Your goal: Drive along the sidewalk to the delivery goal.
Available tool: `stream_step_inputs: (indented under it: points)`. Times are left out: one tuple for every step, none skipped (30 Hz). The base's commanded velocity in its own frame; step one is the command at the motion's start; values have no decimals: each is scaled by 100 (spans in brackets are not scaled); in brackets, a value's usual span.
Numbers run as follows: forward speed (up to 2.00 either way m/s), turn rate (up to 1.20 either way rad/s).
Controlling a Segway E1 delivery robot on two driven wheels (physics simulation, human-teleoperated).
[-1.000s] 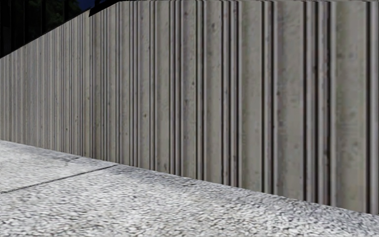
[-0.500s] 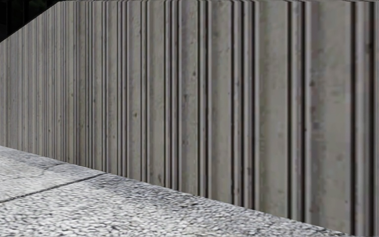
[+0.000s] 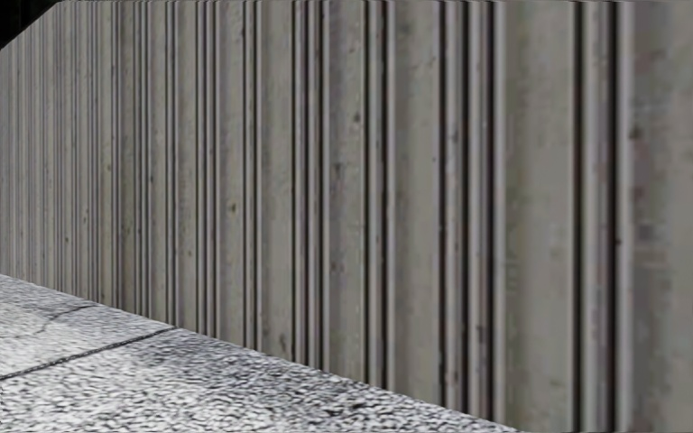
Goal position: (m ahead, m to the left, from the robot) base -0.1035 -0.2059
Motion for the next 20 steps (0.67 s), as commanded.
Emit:
stream_step_inputs:
  points:
    - [0,0]
    - [0,0]
    - [0,0]
    - [0,0]
    - [0,0]
    - [0,0]
    - [0,0]
    - [0,0]
    - [0,0]
    - [0,0]
    - [0,0]
    - [0,0]
    - [0,0]
    - [0,0]
    - [0,0]
    - [0,0]
    - [0,0]
    - [0,0]
    - [0,0]
    - [0,0]
